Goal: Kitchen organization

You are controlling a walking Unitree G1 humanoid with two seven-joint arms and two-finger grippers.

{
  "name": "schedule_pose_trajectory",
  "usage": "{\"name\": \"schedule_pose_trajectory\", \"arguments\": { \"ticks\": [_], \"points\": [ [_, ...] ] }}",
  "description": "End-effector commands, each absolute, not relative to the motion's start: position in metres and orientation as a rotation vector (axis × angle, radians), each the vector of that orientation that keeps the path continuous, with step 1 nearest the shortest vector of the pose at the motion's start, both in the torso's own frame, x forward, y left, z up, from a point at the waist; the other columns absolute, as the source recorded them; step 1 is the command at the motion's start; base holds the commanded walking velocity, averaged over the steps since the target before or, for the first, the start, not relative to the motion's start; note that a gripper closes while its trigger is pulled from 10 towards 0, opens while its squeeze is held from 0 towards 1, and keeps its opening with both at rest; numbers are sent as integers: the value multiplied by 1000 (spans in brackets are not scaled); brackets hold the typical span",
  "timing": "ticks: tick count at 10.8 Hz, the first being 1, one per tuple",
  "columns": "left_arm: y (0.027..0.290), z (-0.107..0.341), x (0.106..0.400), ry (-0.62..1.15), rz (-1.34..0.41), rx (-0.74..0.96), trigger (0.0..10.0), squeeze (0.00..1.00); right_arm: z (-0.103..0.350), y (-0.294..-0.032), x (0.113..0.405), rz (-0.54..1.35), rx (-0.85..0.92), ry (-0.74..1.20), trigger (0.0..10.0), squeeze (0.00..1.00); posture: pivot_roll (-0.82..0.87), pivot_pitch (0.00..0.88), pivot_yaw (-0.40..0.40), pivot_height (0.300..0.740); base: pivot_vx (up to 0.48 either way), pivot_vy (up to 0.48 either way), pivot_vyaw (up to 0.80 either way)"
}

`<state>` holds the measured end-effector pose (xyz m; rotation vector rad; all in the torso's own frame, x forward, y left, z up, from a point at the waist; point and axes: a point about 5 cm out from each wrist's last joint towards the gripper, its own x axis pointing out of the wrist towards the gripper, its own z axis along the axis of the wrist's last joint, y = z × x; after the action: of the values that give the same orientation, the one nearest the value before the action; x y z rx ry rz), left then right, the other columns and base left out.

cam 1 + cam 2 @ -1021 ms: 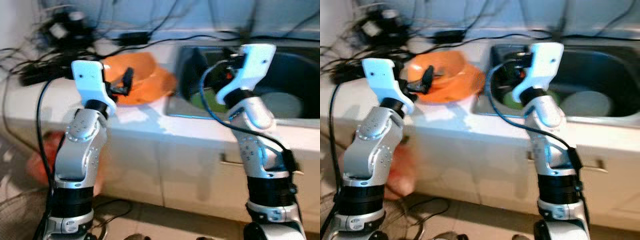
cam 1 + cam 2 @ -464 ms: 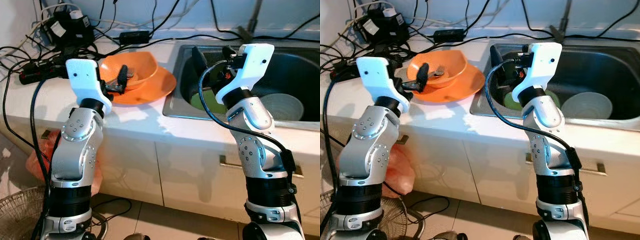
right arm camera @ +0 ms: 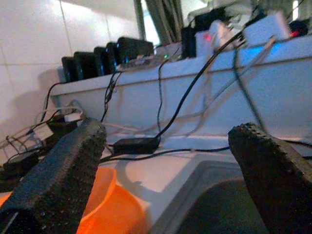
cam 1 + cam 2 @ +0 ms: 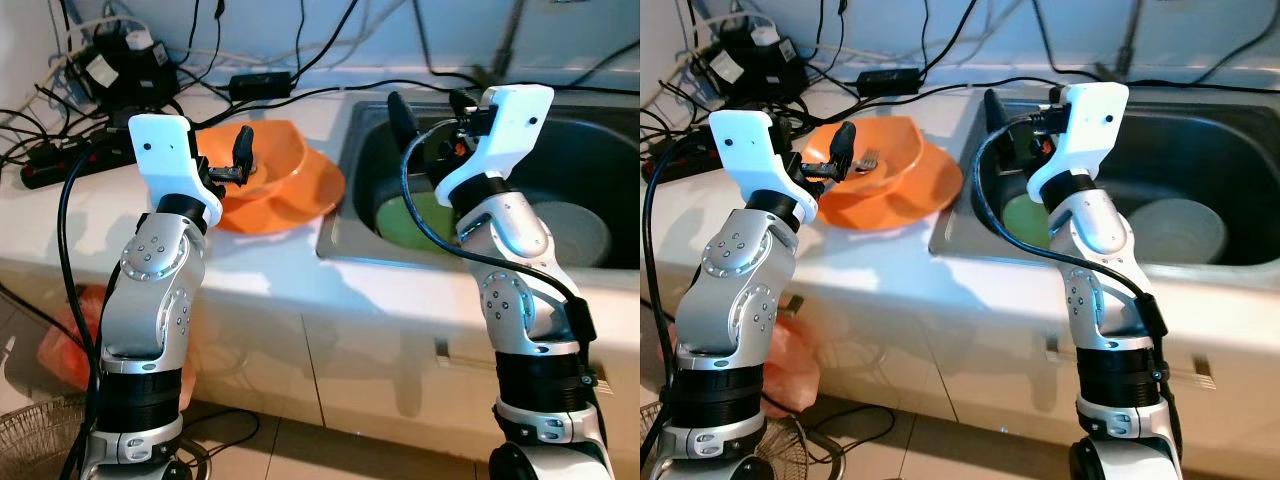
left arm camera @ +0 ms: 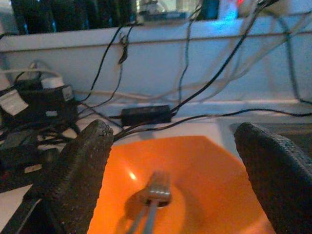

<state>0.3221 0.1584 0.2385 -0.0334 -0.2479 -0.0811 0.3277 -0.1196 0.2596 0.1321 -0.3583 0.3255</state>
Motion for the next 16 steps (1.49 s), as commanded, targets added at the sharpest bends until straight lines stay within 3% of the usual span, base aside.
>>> {"name": "schedule_pose_trajectory", "arguments": {
  "ticks": [1, 9, 12, 16],
  "points": [
    [161, 244, 320, -267, -67, -31, 10000, 0, 260, -115, 327, 345, 125, -363, 10000, 0, 147, 76, 116, 740, 319, 0, 0],
    [159, 245, 320, -272, -76, -34, 10000, 0, 257, -115, 328, 341, 121, -352, 10000, 0, 149, 77, 116, 740, 40, 0, 0],
    [162, 245, 320, -273, -67, -36, 10000, 0, 257, -115, 329, 341, 118, -353, 10000, 0, 149, 76, 115, 740, 355, 0, 0],
    [161, 244, 320, -268, -67, -40, 10000, 0, 257, -115, 329, 340, 112, -348, 10000, 0, 147, 79, 112, 740, 321, 297, 0]
  ]
}}
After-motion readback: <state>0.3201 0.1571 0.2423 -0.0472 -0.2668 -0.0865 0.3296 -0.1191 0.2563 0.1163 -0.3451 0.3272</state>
